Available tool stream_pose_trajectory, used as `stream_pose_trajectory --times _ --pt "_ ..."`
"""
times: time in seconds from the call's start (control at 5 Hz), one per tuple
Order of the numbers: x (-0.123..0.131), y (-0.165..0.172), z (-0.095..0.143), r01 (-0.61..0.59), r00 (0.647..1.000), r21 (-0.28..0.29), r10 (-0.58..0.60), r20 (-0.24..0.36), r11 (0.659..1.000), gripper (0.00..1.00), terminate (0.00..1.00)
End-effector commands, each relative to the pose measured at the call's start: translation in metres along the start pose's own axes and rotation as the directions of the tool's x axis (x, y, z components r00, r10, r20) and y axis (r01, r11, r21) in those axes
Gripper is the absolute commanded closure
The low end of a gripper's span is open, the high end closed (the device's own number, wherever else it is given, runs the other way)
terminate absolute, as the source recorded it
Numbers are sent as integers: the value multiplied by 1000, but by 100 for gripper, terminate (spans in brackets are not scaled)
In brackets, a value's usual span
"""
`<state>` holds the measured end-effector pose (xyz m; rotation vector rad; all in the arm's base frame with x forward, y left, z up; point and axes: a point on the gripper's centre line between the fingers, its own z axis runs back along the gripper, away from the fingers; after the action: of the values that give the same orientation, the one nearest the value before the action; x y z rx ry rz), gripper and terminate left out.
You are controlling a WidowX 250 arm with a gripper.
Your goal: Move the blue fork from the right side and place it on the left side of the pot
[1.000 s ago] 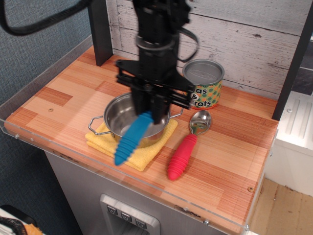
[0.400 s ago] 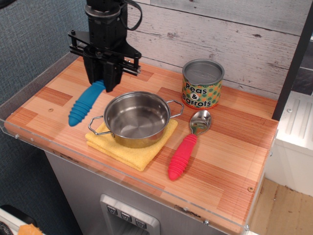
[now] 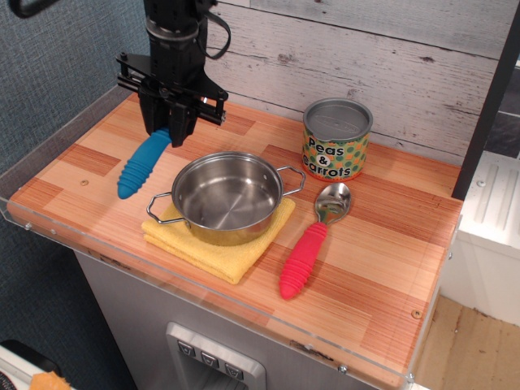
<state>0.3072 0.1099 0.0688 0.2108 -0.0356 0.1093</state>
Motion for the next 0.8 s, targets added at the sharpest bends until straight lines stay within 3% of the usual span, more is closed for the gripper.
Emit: stream_pose_trajectory --times 0.0,0.6 --pt "28 11 -7 43 998 35 -44 49 998 100 0" --pt "37 7 -32 90 995 33 -92 42 995 100 0"
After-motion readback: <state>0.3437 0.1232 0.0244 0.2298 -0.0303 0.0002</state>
